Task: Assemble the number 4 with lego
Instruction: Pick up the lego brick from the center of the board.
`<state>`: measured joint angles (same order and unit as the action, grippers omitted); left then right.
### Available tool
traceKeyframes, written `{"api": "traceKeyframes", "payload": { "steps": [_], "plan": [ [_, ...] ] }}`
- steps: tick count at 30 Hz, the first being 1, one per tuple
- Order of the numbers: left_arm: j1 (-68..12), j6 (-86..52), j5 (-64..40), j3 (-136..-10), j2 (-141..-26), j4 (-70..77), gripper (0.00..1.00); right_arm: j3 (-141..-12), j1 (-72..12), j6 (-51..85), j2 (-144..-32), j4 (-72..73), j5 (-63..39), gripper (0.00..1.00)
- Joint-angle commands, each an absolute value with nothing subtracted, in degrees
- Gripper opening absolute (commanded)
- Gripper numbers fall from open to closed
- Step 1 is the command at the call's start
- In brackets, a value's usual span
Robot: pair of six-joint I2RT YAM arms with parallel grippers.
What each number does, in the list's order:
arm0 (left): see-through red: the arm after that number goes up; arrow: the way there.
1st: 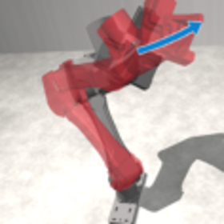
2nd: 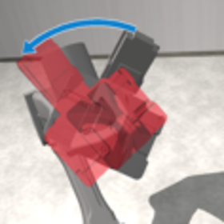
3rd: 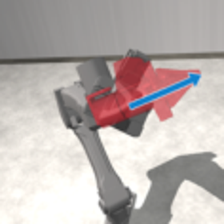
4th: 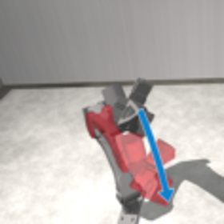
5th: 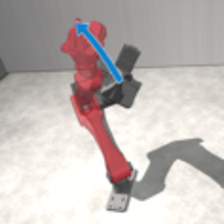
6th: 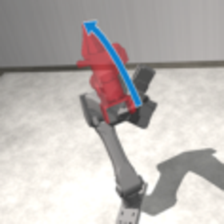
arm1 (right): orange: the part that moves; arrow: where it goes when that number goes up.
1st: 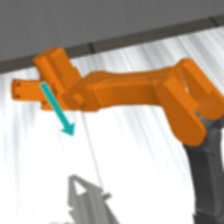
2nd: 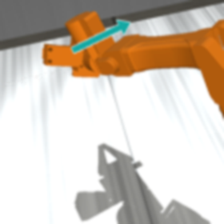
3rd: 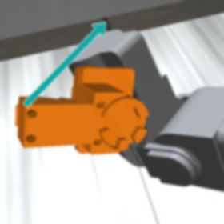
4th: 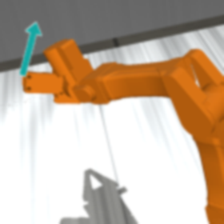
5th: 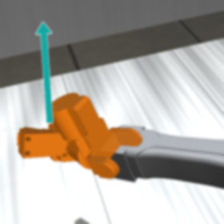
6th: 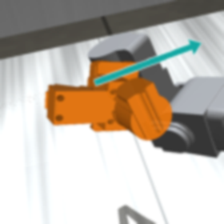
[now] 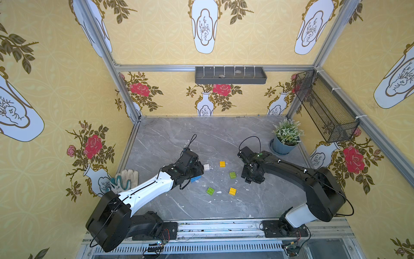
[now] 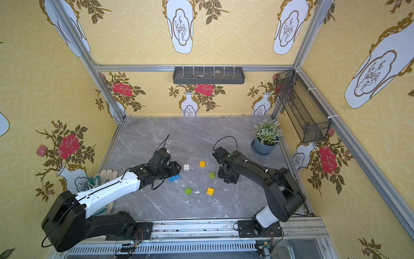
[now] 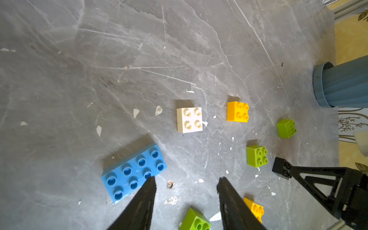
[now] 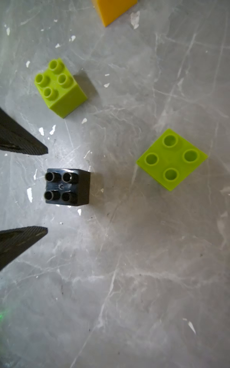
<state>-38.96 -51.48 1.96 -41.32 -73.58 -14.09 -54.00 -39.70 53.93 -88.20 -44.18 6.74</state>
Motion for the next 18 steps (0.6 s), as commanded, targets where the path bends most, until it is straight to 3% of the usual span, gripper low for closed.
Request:
{"api": "traceKeyframes", "payload": {
  "steps": [1,5,18],
  "plan": [
    [-38.9,-51.3,0.5,-41.7,-74.6,-13.2,0.52,-53.4,-39.3,54.0,-89.0,-40.6,5.0,0.55],
    [-38.9,-51.6,-0.1,-41.8,-75.3,-12.8,0.51,-52.2,-38.6,53.4,-89.2,-39.1,4.0,0.46],
    [-38.9,-51.8,-0.5,-42.3,-77.3,-12.5,0.49,-50.1,-37.8,51.5,-89.8,-38.0,5.2,0.35]
  ]
}}
